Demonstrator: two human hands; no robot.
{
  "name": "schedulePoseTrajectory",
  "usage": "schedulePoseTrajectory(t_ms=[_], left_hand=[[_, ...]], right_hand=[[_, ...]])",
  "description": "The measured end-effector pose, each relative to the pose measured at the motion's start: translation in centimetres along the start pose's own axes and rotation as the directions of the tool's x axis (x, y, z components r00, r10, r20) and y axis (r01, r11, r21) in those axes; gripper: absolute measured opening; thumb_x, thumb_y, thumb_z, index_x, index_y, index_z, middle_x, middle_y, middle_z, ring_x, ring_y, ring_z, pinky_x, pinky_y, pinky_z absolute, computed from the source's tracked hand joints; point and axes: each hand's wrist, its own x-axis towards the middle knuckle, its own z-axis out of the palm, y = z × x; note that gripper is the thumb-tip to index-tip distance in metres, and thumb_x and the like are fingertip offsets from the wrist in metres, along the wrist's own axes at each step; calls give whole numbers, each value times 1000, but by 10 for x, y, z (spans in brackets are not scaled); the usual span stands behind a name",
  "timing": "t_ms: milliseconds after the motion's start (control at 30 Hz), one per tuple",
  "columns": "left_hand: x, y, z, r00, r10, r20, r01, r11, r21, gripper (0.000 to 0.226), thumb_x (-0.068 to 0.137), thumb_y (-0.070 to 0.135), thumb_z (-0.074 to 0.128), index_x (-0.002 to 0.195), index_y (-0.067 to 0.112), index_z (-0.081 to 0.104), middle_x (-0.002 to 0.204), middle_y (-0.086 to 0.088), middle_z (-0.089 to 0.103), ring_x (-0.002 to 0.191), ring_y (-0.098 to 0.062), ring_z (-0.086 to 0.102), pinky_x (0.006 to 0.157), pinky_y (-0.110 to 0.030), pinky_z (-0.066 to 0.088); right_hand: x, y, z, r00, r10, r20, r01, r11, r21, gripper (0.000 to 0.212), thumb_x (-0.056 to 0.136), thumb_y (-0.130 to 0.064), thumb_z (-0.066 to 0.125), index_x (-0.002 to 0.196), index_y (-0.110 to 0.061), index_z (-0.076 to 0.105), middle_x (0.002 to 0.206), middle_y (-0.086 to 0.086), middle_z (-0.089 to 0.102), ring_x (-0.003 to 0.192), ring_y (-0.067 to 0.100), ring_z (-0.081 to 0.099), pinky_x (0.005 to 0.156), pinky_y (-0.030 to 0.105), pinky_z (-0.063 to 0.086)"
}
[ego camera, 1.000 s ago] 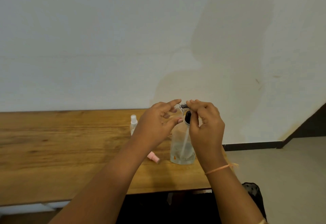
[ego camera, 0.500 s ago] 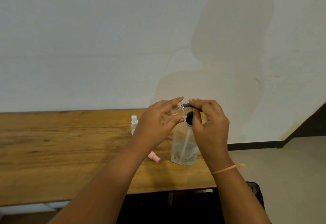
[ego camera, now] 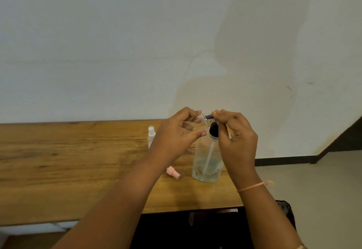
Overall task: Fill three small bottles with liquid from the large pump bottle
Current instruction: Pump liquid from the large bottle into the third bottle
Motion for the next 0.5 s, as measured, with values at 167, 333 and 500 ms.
schedulePoseTrajectory(t_ms=[167, 333, 500], left_hand=[[-2, 3, -2, 998, 39, -45, -41, 998, -47, 40, 69, 33, 79, 101, 47, 58, 110, 21, 59, 89, 8, 59, 73, -7, 46], [-1, 1, 0, 1000, -19, 21, 21, 997, -78, 31, 74, 39, 75, 97, 48, 57, 110, 17, 63, 93, 5, 63, 80, -19, 53], [0, -2, 2, 996, -79, 37, 81, 995, -63, 27, 75, 33, 76, 93, 42, 58, 104, 20, 63, 94, -12, 67, 84, -43, 56]], right_hand=[[8, 0, -4, 1000, 13, 24, -13, 1000, 9, 26, 83, 4, 56, 99, -11, 70, 96, -5, 62, 99, 16, 62, 88, 21, 48], [2, 1, 3, 999, -28, -38, 27, 999, -17, 27, 82, 2, 54, 100, -9, 70, 97, -7, 59, 101, 16, 60, 89, 12, 44], [-5, 7, 7, 997, -70, -33, 68, 997, -48, 25, 80, 7, 56, 98, -4, 70, 96, -7, 55, 101, 19, 59, 91, 8, 40]])
